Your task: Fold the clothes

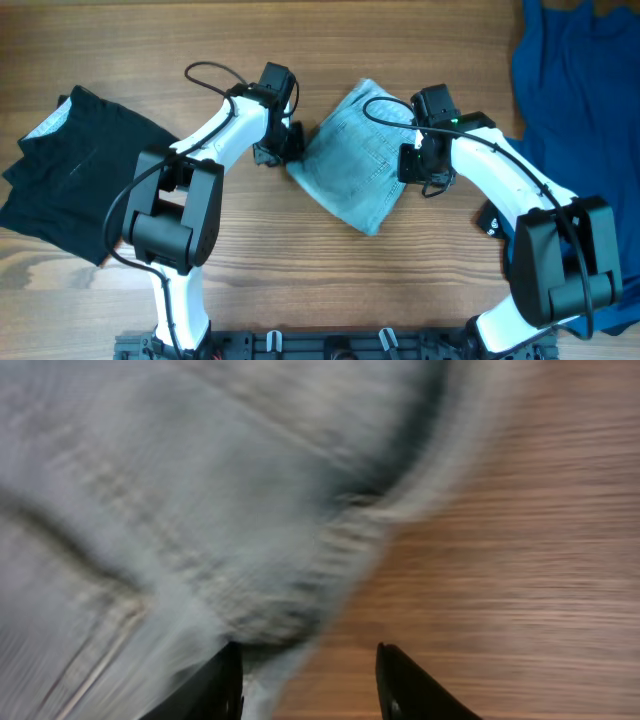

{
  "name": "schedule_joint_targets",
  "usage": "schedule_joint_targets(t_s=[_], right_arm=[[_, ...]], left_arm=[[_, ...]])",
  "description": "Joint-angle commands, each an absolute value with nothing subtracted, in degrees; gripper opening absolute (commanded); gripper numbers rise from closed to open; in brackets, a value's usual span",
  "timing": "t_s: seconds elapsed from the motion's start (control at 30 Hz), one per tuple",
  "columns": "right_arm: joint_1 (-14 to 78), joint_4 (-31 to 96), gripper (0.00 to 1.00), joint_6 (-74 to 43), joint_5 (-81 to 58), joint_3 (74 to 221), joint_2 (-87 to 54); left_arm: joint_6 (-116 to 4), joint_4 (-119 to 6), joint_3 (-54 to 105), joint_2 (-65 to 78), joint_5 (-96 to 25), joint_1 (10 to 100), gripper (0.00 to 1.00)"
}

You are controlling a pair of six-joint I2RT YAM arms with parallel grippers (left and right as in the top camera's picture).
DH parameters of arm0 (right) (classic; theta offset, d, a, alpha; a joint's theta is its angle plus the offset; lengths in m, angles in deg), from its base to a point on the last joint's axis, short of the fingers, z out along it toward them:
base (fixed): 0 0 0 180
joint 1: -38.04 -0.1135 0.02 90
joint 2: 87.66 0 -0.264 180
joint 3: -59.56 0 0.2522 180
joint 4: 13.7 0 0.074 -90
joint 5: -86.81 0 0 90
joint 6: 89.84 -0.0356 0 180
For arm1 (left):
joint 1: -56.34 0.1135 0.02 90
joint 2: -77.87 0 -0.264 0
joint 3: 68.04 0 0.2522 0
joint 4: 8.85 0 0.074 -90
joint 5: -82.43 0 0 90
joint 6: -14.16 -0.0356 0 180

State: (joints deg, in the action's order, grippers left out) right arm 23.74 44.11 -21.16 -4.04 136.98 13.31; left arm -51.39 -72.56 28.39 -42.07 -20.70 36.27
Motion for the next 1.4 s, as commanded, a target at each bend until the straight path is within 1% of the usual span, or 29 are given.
schedule_joint_targets(t_s=[0.0, 0.07, 0.1, 0.17, 0.23, 0.27, 0.3, 0.33, 0.4, 0.53, 0.73, 0.83, 0.93, 0.97, 1.0, 1.07, 1.13, 1.17, 1.2, 1.23, 1.37], right_arm=[[24.88, 37.99, 0.43, -21.99, 7.88, 136.67, 14.25], [25.90, 33.55, 0.44, -17.80, 5.97, 136.70, 14.25], [26.03, 32.64, 0.46, -15.59, 4.29, 136.70, 14.25], [26.01, 33.18, 0.49, -14.65, 3.61, 136.70, 14.25], [26.01, 34.49, 0.53, -14.85, 2.94, 136.70, 14.25], [26.01, 34.60, 0.55, -14.82, 2.00, 136.70, 14.25], [26.01, 34.71, 0.57, -14.80, 0.36, 136.70, 14.25], [26.01, 34.78, 0.58, -14.82, -1.70, 136.70, 14.25], [26.01, 34.80, 0.58, -14.85, -4.87, 136.67, 14.25], [26.01, 35.83, 0.59, -14.89, -5.87, 136.67, 14.25], [26.01, 37.38, 0.60, -14.93, -5.87, 136.67, 14.25], [26.01, 37.44, 0.60, -15.04, -5.87, 136.67, 14.25], [26.01, 37.47, 0.60, -15.04, -5.89, 136.67, 14.25], [26.01, 37.55, 0.60, -15.04, -5.92, 136.67, 14.25], [26.01, 37.64, 0.60, -15.04, -5.92, 136.67, 14.25], [26.01, 37.66, 0.60, -15.02, -5.89, 136.67, 14.25], [26.01, 37.66, 0.60, -15.02, -5.89, 136.67, 14.25], [26.01, 37.64, 0.60, -15.00, -5.89, 136.67, 14.25], [26.01, 37.62, 0.60, -15.02, -5.87, 136.67, 14.25], [26.01, 37.62, 0.60, -15.02, -5.87, 136.67, 14.25], [26.08, 37.79, 0.59, -15.04, -5.63, 136.70, 14.25]], left_arm=[[-51.79, -83.95, 27.26, -43.36, -23.28, 35.94, 0.19], [-51.83, -88.54, 27.26, -43.06, -23.23, 35.39, 0.20], [-51.83, -89.59, 27.28, -42.27, -23.23, 35.24, 0.19], [-51.92, -89.19, 27.28, -39.25, -23.17, 35.24, 0.20], [-51.85, -84.91, 27.28, -32.50, -21.83, 36.07, 0.38], [-51.85, -83.51, 27.28, -30.92, -21.40, 36.42, 0.63], [-51.90, -81.89, 27.28, -29.61, -20.83, 36.77, 0.83], [-52.77, -78.22, 27.28, -28.06, -20.61, 37.21, 1.00], [-59.55, -72.08, 27.28, -27.89, -23.98, 37.25, 1.00], [-66.78, -65.13, 27.28, -31.54, -27.65, 37.54, 1.00], [-68.36, -55.91, 27.28, -39.97, -32.33, 37.82, 1.00], [-68.33, -53.94, 27.28, -43.58, -37.51, 37.69, 1.00], [-67.90, -52.65, 27.28, -47.30, -40.04, 35.83, 1.00], [-67.92, -52.80, 27.28, -47.86, -40.15, 35.04, 0.95], [-67.94, -52.98, 27.28, -48.13, -40.13, 34.32, 0.89], [-67.94, -52.54, 27.28, -48.13, -40.78, 32.70, 0.69], [-67.92, -51.88, 27.28, -48.13, -40.78, 31.83, 0.41], [-67.92, -51.71, 27.34, -48.06, -40.78, 31.81, 0.20], [-67.92, -51.75, 27.50, -47.91, -40.81, 32.05, 0.07], [-67.92, -51.75, 27.50, -47.51, -41.00, 32.38, 0.04], [-68.20, -53.41, 27.50, -42.07, -40.89, 35.09, 0.04]])
